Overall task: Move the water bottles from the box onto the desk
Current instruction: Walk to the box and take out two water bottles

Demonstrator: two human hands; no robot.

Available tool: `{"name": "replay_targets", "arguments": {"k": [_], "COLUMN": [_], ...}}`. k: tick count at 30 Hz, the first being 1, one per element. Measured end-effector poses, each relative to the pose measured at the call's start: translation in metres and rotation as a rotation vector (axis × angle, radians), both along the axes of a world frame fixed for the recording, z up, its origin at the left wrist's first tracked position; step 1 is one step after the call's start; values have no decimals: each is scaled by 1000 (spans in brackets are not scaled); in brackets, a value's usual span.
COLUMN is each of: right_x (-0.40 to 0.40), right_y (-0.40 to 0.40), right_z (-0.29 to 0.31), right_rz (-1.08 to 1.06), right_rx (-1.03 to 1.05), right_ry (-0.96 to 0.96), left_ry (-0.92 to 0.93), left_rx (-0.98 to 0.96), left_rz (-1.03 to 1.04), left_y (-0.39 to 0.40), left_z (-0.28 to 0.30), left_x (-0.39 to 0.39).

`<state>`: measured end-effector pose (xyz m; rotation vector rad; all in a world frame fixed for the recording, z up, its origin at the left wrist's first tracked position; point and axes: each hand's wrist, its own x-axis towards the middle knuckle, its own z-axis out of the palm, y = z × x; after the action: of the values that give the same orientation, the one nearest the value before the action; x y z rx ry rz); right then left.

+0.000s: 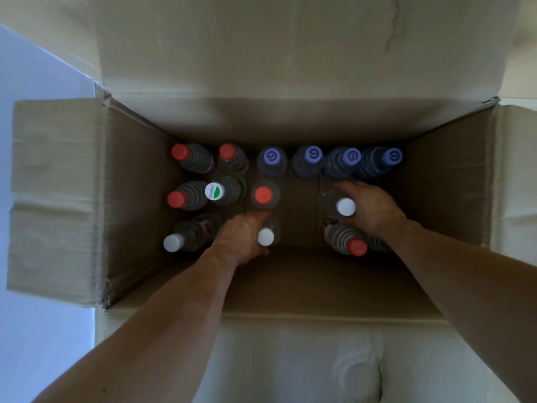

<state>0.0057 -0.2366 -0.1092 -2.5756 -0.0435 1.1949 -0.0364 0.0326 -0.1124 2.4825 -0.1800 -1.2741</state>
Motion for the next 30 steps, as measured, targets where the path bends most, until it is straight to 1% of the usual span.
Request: {"name": "replay_targets", "arguments": {"k": [2, 8, 14, 17, 22, 27, 30], "right_x": [0, 0, -5, -6, 0, 17, 29], "right_y": [0, 0, -2, -3, -1, -1, 0], "right_z": [-4, -11, -2, 20, 64, 110, 134], "right_rz": [-27, -74, -65, -83, -136, -237, -350], "right_rx": [9, 49, 76, 83, 114, 225, 328], "right_ry": [16, 13, -43, -70, -107, -111, -69], "left_ry": [34, 54, -1, -6, -4, -45, -55], "left_rx": [-11, -11, -22, -51, -131, -222, -281], "left_rz": [8, 37, 12, 24, 121, 231, 328], "left_y": [2, 2, 0, 1, -4, -4, -4], "left_z": [-3, -16, -8, 12, 60, 112, 143], "left_x": [-1, 0, 0, 2, 15, 36, 52]}}
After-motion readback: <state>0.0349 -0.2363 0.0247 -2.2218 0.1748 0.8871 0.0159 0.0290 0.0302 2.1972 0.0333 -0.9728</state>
